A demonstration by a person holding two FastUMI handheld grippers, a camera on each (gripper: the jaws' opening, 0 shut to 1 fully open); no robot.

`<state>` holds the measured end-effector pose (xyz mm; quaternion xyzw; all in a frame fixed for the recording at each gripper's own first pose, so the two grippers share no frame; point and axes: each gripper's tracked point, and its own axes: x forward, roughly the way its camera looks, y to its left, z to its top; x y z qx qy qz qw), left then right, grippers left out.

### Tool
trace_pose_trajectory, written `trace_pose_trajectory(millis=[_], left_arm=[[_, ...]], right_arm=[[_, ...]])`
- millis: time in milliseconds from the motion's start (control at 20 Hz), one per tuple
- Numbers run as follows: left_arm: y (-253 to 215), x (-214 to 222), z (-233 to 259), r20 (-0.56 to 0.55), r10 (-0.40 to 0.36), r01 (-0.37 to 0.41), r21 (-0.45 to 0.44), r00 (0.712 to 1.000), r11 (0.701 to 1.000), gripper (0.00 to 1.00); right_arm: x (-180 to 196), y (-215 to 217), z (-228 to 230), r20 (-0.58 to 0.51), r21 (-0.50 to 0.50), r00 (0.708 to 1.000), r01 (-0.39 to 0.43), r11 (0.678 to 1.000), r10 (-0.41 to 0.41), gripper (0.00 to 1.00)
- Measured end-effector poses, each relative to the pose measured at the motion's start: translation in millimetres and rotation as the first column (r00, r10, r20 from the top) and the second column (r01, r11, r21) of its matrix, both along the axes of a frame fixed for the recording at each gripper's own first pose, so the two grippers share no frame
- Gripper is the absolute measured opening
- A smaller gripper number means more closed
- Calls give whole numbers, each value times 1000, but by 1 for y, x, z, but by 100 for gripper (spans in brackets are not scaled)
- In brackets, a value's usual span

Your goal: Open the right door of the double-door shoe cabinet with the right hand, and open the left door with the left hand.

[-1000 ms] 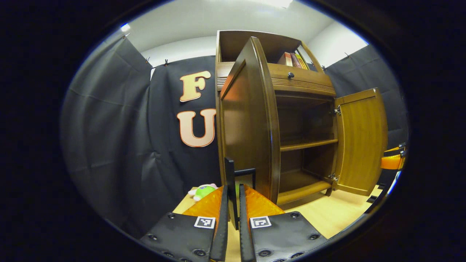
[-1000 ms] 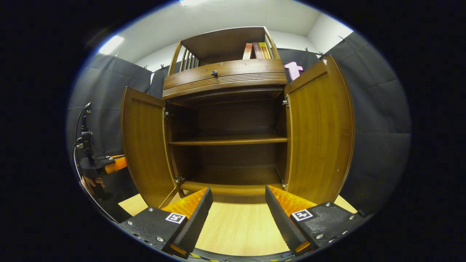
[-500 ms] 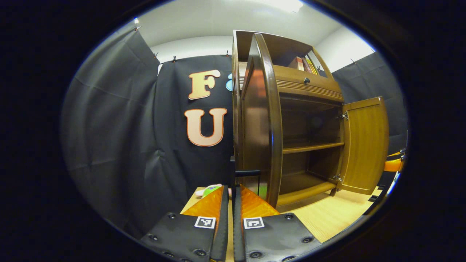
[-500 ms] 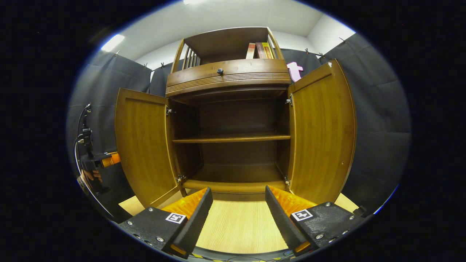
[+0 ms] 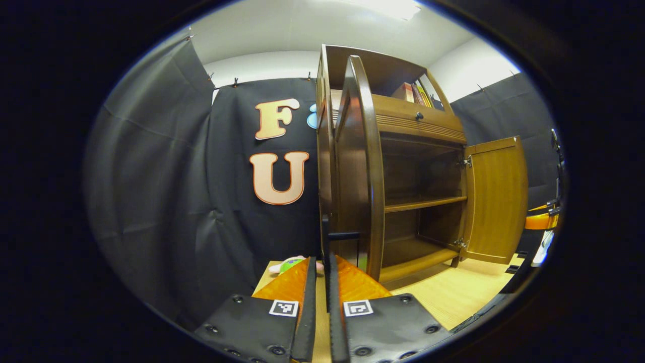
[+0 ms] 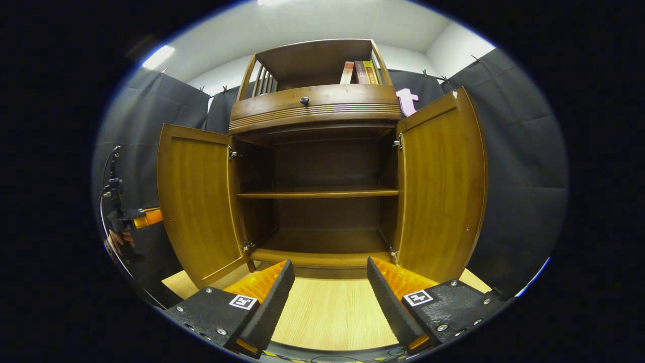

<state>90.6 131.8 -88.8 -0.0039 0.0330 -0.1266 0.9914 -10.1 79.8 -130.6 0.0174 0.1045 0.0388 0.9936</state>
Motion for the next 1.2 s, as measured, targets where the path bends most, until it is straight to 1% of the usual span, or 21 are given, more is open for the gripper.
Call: trace_pose_trajectory(millis=[50,150,200,350,500,600,650,700,750,800,900,1000,1050,1100,1150,1200], left_arm=[[8,-3,1,-4,25,-25,26,1000,999,22],[23,-35,-1,9,76,-77,77,997,994,21],[21,-50,1,15,90,-91,87,996,992,21],[-6,-73,15,28,104,-106,64,994,992,20],[-42,-72,30,47,103,-105,40,994,994,22],[-73,-69,39,45,87,-86,-12,995,996,21],[-88,-68,40,40,89,-88,-23,995,996,21],[-100,-68,36,27,105,-105,-15,994,994,22],[-109,-65,31,11,129,-129,-4,992,992,20],[-122,-66,26,-8,140,-141,-12,990,990,20],[-152,-66,16,-39,141,-143,-49,989,989,21],[-173,-65,10,-43,149,-152,-82,988,985,21],[-179,-64,7,-39,162,-165,-88,986,982,22],[-189,-64,6,-36,159,-162,-84,987,983,20],[-198,-62,4,-29,158,-160,-76,987,984,28],[-205,-60,3,-23,153,-154,-64,988,986,32]], right_arm=[[1,-3,0,1,1,1000,3,1000,-3,90],[4,-8,2,3,8,1000,1,1000,-1,90],[5,-9,3,5,10,1000,-3,1000,3,90],[10,-12,5,10,13,1000,-24,1000,24,90],[11,-15,8,9,16,999,-51,999,51,90],[11,-23,11,13,13,998,-58,998,58,90],[10,-27,14,19,19,998,-57,998,57,90],[11,-31,18,27,28,998,-58,998,57,90],[10,-35,21,37,35,998,-56,998,55,90],[14,-40,24,46,39,998,-53,998,51,90],[11,-50,25,52,35,997,-50,998,48,90],[8,-61,22,48,29,998,-51,998,50,90],[6,-67,20,46,24,998,-49,999,48,90],[6,-73,19,43,19,998,-44,999,44,90],[5,-80,17,42,16,998,-40,999,39,90],[6,-85,15,39,15,999,-37,999,37,90]])
